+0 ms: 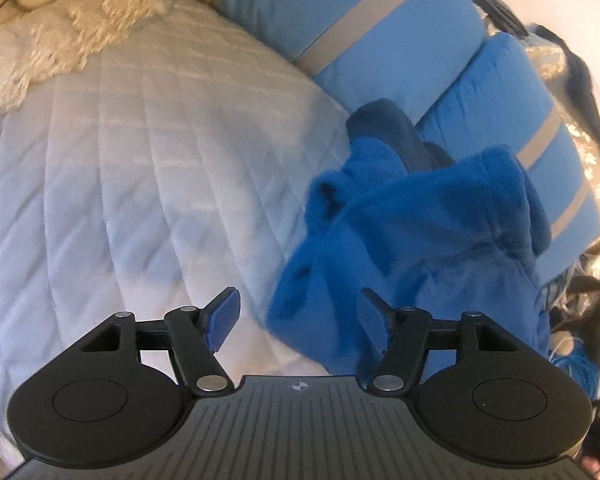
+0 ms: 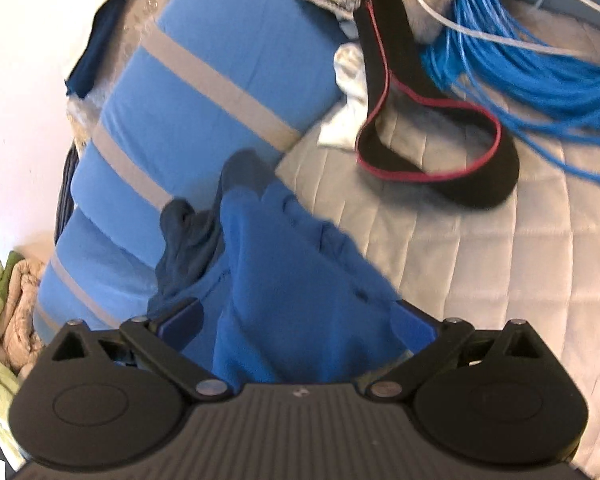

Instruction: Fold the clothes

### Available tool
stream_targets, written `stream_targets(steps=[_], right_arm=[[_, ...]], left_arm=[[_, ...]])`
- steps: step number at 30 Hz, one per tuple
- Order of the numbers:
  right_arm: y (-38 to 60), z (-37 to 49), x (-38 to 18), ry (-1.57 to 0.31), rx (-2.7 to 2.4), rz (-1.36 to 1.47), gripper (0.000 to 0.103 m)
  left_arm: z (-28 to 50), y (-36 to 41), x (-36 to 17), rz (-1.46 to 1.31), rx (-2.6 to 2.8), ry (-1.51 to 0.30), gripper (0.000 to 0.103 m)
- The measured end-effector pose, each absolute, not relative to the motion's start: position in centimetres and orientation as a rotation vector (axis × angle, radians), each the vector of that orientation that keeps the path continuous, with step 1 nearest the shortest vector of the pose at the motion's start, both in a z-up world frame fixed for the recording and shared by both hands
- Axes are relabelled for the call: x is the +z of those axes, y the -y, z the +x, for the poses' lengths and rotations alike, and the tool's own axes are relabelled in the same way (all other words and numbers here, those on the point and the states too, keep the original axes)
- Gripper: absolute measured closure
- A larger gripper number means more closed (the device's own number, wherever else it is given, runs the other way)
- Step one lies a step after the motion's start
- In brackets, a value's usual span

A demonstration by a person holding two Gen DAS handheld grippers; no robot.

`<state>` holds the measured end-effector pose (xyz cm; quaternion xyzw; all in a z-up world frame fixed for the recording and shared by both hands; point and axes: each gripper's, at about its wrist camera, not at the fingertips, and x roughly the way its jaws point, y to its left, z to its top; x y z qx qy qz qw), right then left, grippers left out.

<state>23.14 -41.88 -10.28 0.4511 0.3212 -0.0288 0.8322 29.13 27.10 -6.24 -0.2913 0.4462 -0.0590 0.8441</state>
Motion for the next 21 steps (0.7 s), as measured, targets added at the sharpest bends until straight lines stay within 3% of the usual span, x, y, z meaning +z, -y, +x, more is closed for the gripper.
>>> stream_targets(steps=[5,12,14,18,21], right_arm=[[40.4,22.3,-11.5,-0.720,-0.058,1.015,0.000],[40.3,21.7,-14.3,-0.730,-0.114,1.158,0.001],[40.6,21.9,-15.0,-0.740,-0.168,1.180,0.006],[41.0,22.8,-16.3,-0.751,-0.236,1.227,0.030],[41.2,23.6,-16.9,-0.737,-0.224,1.270,0.034]], left_arm=[[27.7,-25.6,-6.7,-0.709,-0.066,-0.963,0.038],[26.7,-25.8,-10.5,-1.058,0.012,-0.930,0.039],[26.9,-25.6,-11.9,-1.112,0.021,-0.910,0.042],[26.7,-25.5,-13.9,-1.240,0.044,-0.833,0.054],[27.4,-25.1,-14.3,-1.257,0.039,-0.826,0.066]])
